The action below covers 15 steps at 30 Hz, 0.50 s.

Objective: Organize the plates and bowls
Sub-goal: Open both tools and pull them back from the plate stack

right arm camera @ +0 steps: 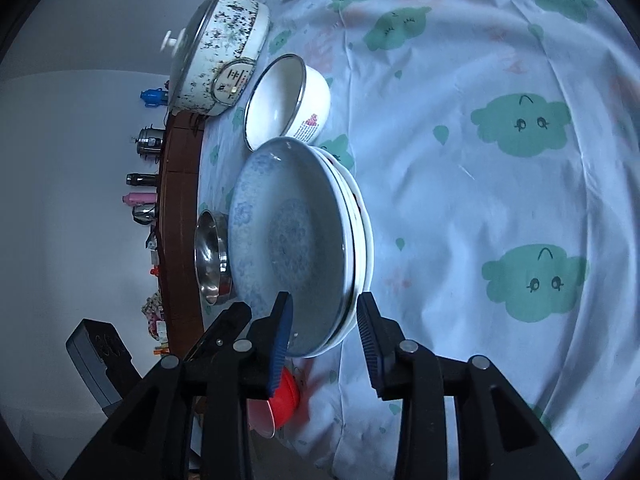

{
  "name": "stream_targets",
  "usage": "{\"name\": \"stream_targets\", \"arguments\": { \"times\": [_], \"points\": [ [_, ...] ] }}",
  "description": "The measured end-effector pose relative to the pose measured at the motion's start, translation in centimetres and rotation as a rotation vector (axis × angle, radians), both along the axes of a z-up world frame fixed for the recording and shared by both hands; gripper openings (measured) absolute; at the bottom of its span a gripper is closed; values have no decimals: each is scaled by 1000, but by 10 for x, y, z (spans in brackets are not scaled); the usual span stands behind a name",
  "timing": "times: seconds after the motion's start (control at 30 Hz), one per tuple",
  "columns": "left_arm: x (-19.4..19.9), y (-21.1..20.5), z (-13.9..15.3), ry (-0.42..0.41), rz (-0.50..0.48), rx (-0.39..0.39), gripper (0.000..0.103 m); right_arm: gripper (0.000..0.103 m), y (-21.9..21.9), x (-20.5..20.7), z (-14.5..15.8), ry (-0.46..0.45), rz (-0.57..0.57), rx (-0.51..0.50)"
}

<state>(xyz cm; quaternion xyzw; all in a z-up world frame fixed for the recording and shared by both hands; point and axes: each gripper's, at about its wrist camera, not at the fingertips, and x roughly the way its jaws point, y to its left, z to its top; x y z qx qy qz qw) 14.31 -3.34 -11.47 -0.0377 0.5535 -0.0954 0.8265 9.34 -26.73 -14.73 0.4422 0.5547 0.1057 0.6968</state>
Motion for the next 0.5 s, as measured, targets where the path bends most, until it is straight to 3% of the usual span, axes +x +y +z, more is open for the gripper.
{"name": "stream_targets", "arguments": {
  "times": [0.13, 0.3, 0.5],
  "points": [
    [-2, 11, 6, -21, 18, 5, 55, 36, -1, -1, 6, -17, -1, -41],
    [-4, 61, 23, -79, 117, 52, 55, 36, -12, -6, 28, -116, -28, -209],
    [-27, 112, 31, -131, 218, 198, 65, 36, -8, -27, 43, -217, -8, -411]
  ]
}}
